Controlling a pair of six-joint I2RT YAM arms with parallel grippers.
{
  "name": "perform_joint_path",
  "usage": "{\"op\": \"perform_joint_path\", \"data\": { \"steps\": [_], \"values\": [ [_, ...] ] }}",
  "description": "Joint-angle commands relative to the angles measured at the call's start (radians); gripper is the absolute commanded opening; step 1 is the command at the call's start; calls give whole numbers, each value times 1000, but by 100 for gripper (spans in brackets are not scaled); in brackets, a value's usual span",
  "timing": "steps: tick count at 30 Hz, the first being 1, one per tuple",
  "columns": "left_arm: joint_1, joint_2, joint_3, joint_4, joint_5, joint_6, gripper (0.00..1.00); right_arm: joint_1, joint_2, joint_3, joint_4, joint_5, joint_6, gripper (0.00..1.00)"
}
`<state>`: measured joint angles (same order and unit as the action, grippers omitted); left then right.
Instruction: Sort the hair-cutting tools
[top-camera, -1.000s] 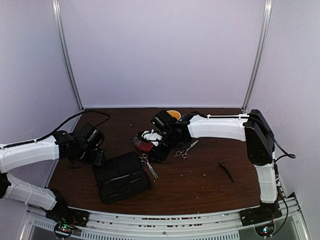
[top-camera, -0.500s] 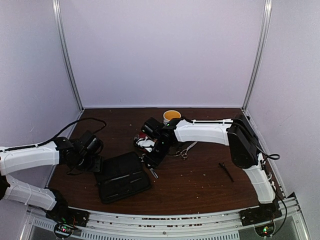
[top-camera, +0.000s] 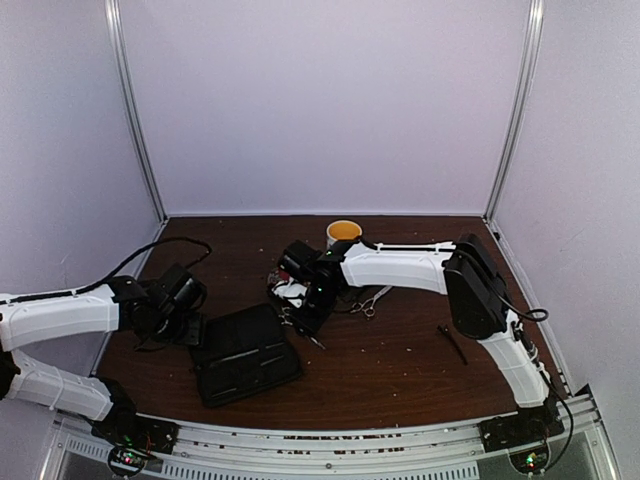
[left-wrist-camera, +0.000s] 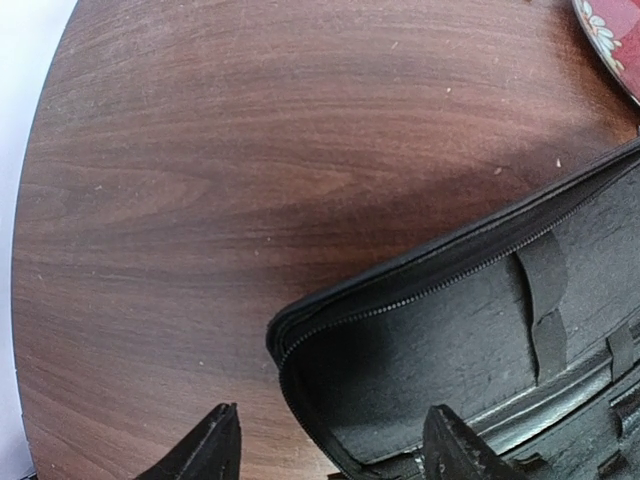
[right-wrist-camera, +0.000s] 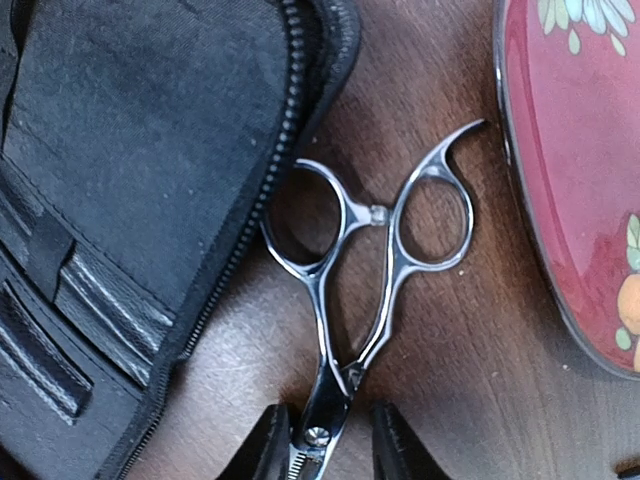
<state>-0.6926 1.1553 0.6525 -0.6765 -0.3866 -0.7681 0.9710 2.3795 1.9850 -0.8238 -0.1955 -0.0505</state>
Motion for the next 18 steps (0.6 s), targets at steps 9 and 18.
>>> {"op": "perform_joint_path", "data": {
  "steps": [9, 18],
  "values": [
    [8, 3, -21, 37, -43, -11, 65, 3, -79, -145, -34, 72, -48, 10],
    [9, -20, -73, 42, 45, -80, 66, -42, -278, -351, -2, 68, -104, 3]
  ]
}}
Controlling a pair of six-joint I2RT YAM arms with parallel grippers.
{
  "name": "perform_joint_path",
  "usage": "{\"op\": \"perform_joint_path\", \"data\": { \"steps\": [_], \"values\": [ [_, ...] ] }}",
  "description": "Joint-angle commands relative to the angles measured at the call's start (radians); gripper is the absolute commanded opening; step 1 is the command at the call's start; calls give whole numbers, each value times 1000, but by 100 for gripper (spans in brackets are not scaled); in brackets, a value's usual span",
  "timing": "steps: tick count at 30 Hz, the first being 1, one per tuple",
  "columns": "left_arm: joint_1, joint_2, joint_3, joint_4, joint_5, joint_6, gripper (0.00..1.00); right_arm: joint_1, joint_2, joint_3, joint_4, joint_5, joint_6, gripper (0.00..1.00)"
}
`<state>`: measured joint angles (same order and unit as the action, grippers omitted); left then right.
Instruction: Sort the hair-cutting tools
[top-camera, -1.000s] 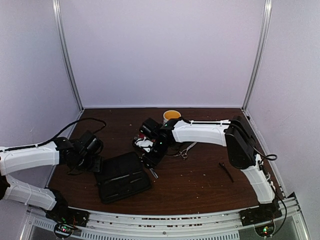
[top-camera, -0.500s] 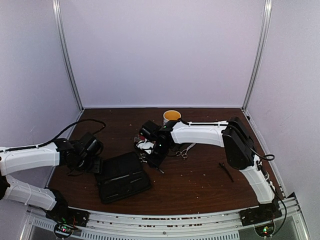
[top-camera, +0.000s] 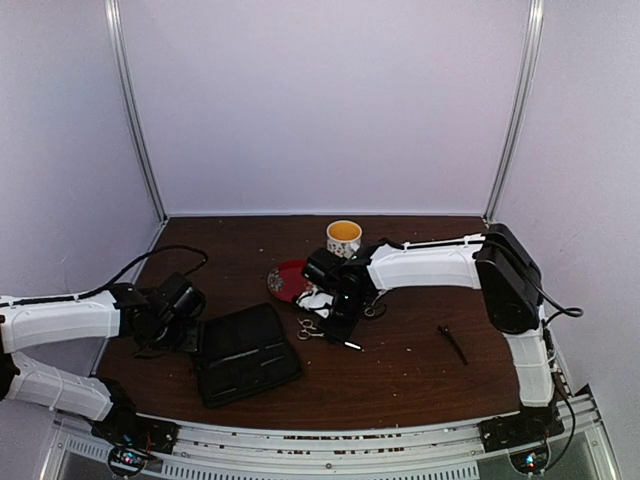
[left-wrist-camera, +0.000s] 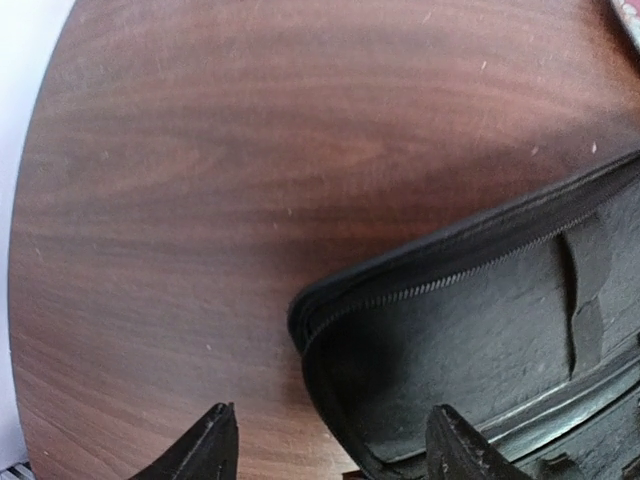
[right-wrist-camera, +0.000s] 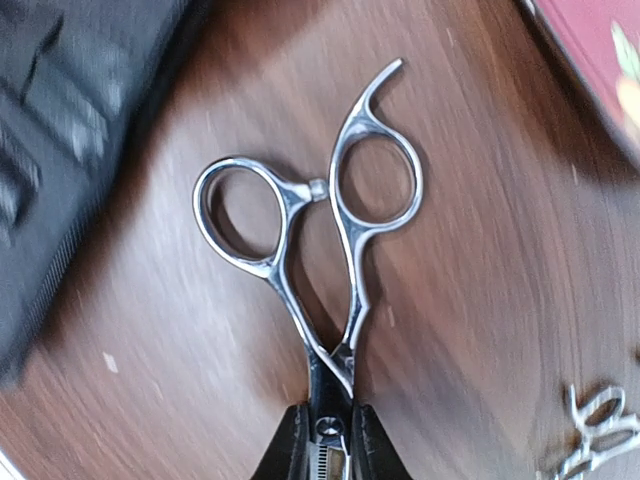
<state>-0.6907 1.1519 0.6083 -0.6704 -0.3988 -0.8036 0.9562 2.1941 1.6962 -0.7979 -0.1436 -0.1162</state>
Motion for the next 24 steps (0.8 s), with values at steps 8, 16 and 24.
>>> {"op": "perform_joint_path", "data": {
  "steps": [8, 16, 24],
  "values": [
    [7, 33, -116, 153, 232, -65, 56, -55, -275, -290, 53, 9, -92, 2],
    [2, 184, -95, 330, 304, 9, 51, -80, -397, -432, 118, -59, -149, 0],
    [-88, 358, 95, 356, 266, 86, 48, -82, -535, -522, 130, -68, -214, 0]
  ]
}}
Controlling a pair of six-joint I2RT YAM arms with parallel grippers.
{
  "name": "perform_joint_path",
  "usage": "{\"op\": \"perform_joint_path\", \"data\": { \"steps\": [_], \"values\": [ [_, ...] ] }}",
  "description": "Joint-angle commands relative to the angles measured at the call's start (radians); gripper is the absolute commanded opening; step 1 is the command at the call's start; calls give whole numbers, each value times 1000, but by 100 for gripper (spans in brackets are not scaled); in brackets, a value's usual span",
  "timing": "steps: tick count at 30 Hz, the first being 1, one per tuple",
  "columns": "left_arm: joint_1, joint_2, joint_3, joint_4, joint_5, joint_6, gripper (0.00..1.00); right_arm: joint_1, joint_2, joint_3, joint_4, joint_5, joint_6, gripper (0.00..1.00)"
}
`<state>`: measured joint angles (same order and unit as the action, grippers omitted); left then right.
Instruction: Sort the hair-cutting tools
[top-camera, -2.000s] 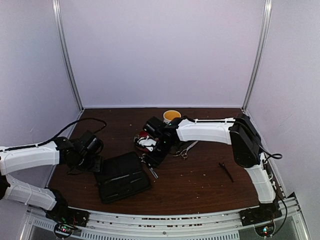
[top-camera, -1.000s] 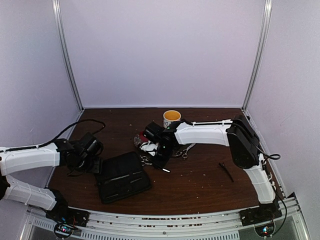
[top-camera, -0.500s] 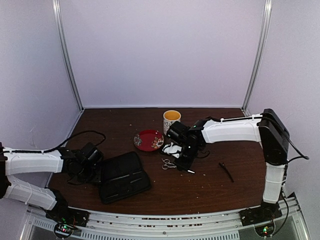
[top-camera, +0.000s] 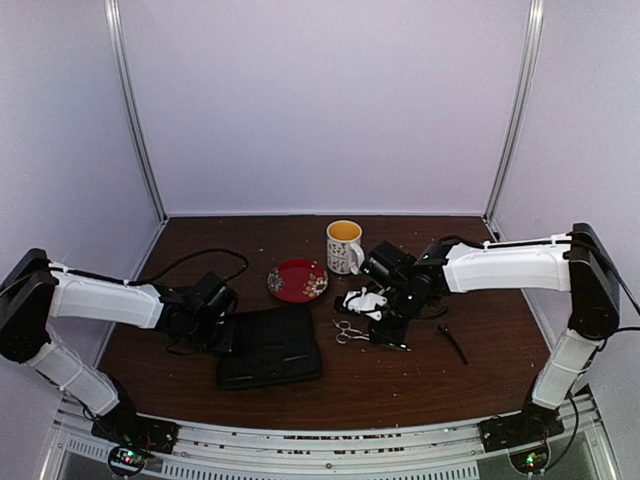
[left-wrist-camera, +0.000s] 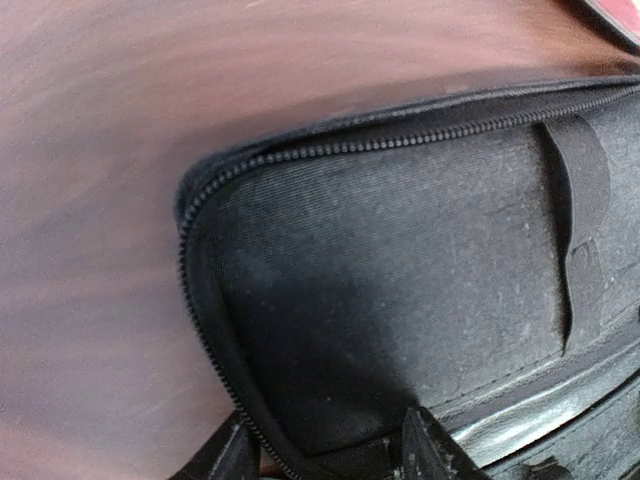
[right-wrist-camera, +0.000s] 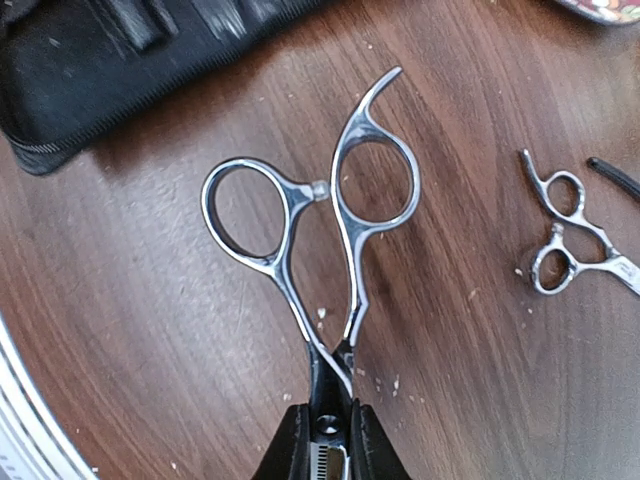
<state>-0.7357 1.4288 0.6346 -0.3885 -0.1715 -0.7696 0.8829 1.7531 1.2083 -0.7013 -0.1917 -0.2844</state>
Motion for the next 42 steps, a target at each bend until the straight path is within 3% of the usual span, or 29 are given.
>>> {"op": "perform_joint_path", "data": {
  "steps": [1, 6, 10, 16, 24, 28, 42],
  "values": [
    [-53, 100, 89, 76, 42, 57, 47, -7, -114, -44, 35, -24, -56, 0],
    [-139, 141, 165, 74, 15, 81, 43, -8, -171, -84, 46, -50, -114, 0],
    [-198, 73, 158, 80, -29, 73, 41, -8, -167, -92, 55, -137, -140, 0],
    [-211, -200, 48, 28, -153, 74, 48, -2, -109, -40, 56, -235, -148, 0],
    [-214, -573, -81, 47, -148, 193, 50, 61, 40, 118, 39, -280, -177, 0],
    [-214, -666, -93, 45, -139, 248, 51, 127, 125, 216, 14, -288, -192, 0],
    [-214, -700, -29, -63, -168, 336, 50, 241, 375, 493, -18, -314, -161, 0]
  ]
}}
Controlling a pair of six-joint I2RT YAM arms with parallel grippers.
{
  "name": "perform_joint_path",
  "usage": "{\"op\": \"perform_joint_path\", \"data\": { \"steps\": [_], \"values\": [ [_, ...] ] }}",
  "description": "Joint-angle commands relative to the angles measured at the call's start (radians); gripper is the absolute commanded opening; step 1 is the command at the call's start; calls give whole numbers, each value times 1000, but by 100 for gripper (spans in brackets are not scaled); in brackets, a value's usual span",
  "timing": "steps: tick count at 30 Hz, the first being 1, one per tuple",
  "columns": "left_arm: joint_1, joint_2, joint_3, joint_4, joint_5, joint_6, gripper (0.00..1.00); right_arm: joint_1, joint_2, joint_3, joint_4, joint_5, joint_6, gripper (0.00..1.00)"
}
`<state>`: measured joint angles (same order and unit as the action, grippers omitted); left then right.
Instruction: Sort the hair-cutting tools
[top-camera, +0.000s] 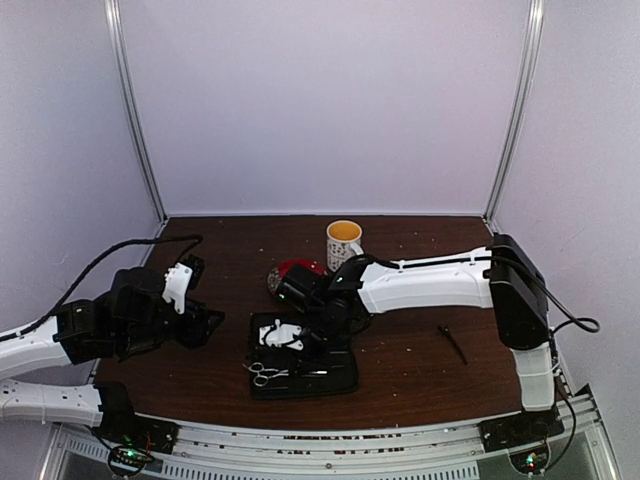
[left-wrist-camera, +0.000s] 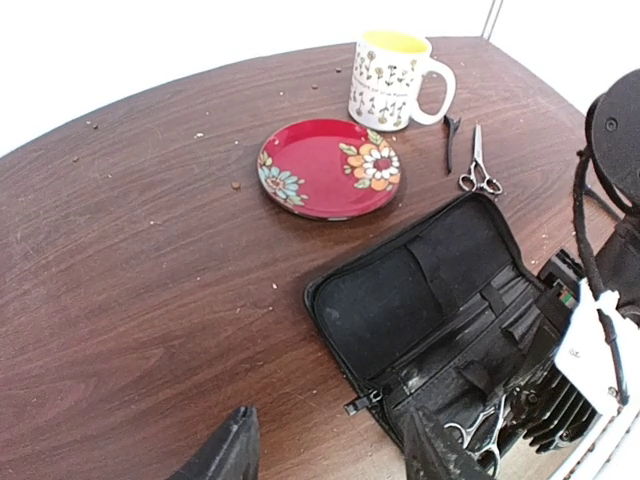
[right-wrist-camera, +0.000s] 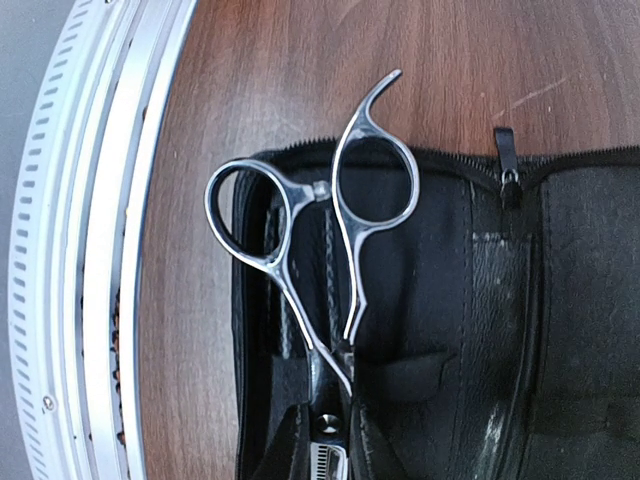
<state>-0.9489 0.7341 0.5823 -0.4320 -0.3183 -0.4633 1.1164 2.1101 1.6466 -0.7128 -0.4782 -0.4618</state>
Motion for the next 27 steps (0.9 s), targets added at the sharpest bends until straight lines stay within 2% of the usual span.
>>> {"op": "perform_joint_path", "data": {
  "steps": [1, 3, 15, 27],
  "values": [
    [-1, -1, 27, -44, -57, 16, 50, 9, 26, 58, -7, -28, 17, 0],
    [-1, 7, 35, -81, -92, 4, 50, 10, 39, 62, -6, -26, 18, 0],
    [-1, 24, 31, -59, -93, 15, 50, 12, 84, 105, 55, -46, 33, 0],
    [-1, 30, 32, -41, -86, -1, 50, 30, 243, 326, 80, -57, 78, 0]
  ]
}}
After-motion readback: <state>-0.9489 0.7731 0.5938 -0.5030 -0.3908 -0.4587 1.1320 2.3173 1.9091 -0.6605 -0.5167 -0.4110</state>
